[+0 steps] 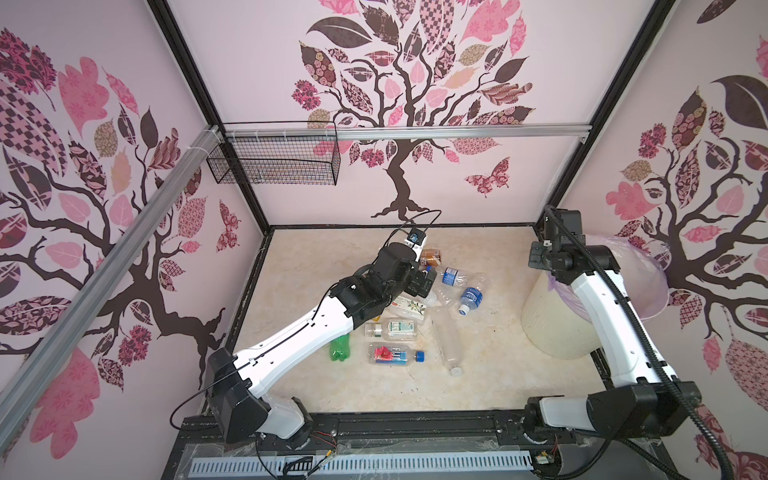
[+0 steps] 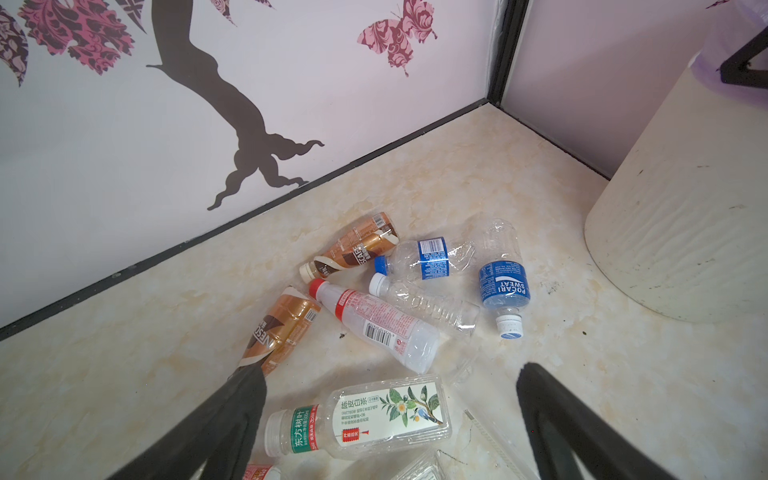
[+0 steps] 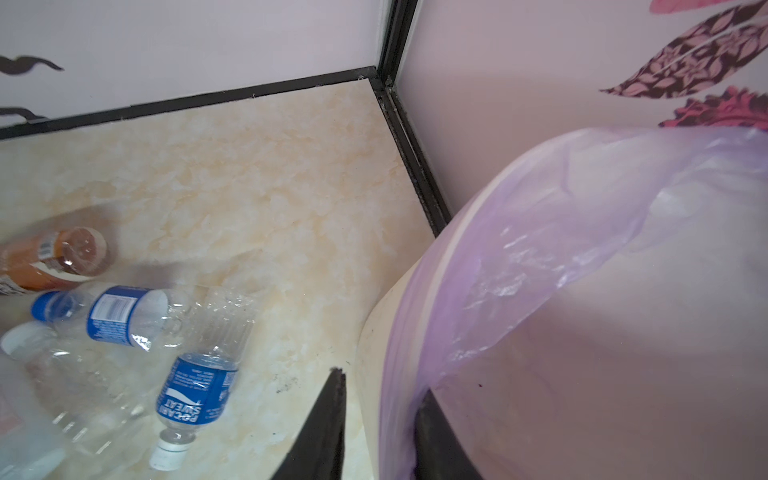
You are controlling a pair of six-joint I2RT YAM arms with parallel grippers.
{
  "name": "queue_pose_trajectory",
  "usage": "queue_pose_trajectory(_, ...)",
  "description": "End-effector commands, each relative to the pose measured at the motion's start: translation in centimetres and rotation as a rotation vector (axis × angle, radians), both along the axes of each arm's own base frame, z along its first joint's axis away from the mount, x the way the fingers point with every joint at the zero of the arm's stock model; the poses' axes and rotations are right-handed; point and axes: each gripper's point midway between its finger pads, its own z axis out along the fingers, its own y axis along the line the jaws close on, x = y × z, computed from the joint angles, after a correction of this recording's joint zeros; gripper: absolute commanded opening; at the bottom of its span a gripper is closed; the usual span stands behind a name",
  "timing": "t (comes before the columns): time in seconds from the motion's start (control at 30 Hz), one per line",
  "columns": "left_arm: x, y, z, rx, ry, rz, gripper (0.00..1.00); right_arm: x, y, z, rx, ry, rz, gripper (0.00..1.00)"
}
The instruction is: Throw the plastic bottles in the bin
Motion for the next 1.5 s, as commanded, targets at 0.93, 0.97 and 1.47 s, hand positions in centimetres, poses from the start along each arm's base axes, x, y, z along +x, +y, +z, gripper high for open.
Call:
queue_pose_trajectory(0.93, 2.6, 3.4, 0.4, -0.087, 0.041, 0.085, 0.98, 8.1, 3.1, 1.6, 0.086, -0.076, 0.156, 0.0)
queue_pose_trajectory(0.97, 2.7, 3.3, 0.3, -0.085, 0.042, 0.084, 0.99, 8.6, 3.2, 1.8, 0.087, -0.085, 0.161, 0.0)
queue_pose_trajectory(1.47, 3.6, 4.1, -0.5, -0.06, 0.042, 0.101, 0.98, 17.6, 4.5, 2.7, 0.096, -0.131, 0.201, 0.0)
